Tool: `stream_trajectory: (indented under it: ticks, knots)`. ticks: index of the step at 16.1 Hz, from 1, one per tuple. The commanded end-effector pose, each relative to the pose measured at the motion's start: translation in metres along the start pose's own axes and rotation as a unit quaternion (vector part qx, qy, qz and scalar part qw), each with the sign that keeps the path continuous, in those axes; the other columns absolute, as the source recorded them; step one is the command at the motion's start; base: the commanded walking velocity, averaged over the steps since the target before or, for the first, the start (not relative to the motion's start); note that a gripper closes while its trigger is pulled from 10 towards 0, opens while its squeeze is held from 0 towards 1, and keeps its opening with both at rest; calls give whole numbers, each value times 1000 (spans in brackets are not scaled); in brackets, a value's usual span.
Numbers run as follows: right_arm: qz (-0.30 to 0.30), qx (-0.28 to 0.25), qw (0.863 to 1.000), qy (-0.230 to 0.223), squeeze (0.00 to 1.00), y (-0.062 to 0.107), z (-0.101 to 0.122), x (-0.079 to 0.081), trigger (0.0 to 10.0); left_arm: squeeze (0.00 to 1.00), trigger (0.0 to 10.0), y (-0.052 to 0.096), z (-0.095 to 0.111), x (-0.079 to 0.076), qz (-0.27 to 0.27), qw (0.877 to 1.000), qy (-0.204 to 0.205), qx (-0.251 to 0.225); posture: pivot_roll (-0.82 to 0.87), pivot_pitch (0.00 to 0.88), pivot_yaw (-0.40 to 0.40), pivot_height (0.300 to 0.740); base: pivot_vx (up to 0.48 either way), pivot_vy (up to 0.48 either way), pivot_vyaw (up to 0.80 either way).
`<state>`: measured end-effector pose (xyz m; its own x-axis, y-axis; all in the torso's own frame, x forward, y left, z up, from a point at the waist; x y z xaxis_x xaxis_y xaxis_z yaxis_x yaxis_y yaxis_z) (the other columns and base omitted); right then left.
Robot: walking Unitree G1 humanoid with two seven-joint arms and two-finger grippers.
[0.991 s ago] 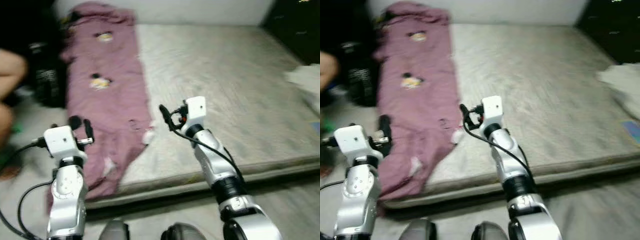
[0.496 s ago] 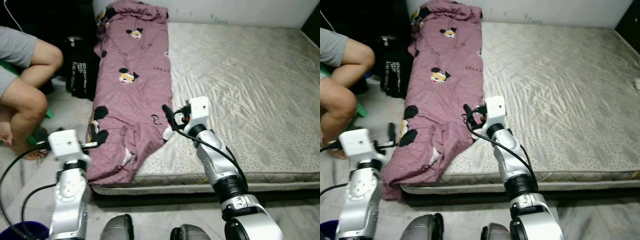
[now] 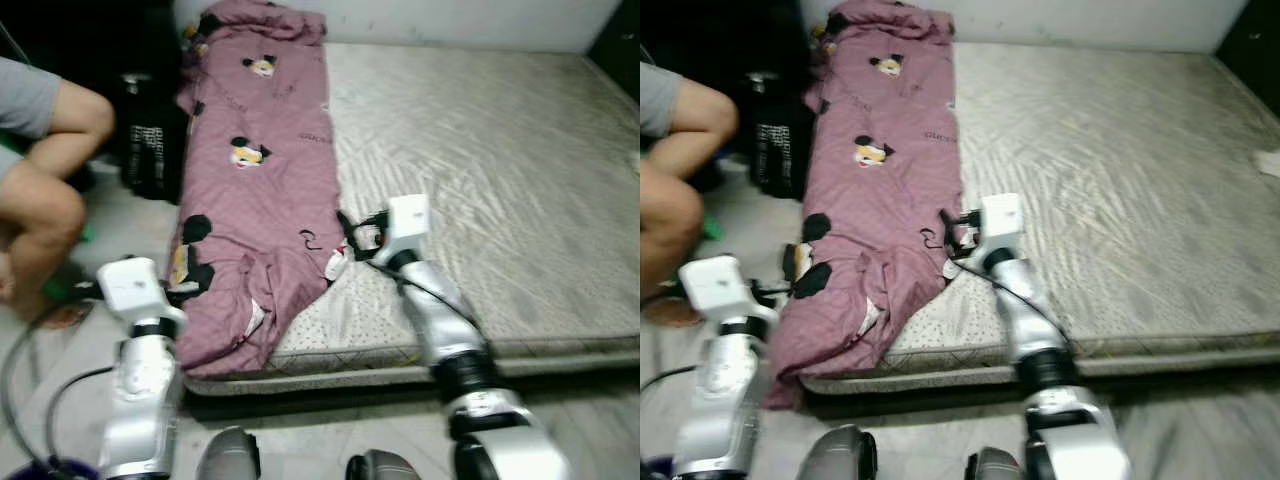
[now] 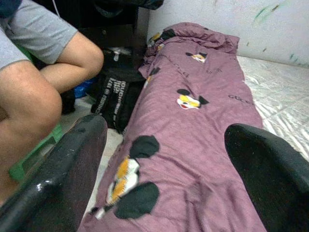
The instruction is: Clean up the room
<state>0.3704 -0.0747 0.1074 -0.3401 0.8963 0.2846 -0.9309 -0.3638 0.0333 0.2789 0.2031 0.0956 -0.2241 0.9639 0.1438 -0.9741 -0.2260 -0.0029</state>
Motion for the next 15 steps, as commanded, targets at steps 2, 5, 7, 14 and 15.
stream_trajectory:
  ticks: [2,5,7,14,15]
  knots:
    - [-13,-2,1000,4,0,1,4,-10,10000,0,10000,-1,2,-4,-7,1000,5,1,-19,88,-61,740,0,480,-328]
    - [-12,-2,1000,5,0,0,4,-10,10000,0,10000,-2,6,-1,3,1000,-11,-12,-19,86,-60,740,0,265,0]
    - [-12,-2,1000,5,0,0,4,-10,10000,0,10000,-2,6,-2,-1,1000,-3,-13,-19,84,-61,740,0,0,0]
    - [-10,-3,1000,5,0,-3,6,-10,10000,0,10000,-3,6,-2,8,1000,-20,-14,-17,65,-52,740,0,0,0]
    - [-11,-5,1000,5,0,-3,5,-10,10000,0,10000,-2,6,-2,4,1000,-9,-13,-14,61,-48,740,0,0,0]
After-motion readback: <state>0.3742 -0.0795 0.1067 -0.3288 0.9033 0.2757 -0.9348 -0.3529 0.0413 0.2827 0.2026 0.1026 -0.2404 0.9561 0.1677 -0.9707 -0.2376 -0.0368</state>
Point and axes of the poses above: a point about 5 cm out from each wrist's last joint towards the gripper, its own y axis pointing back from the gripper into the wrist, its own z axis along the axis of the wrist's last joint, x = y × z, the point moved 3 cm from there along -y, pointing out of the wrist towards the gripper, and after that the axes turned 12 degrees about -y, right-handed, at the moved point
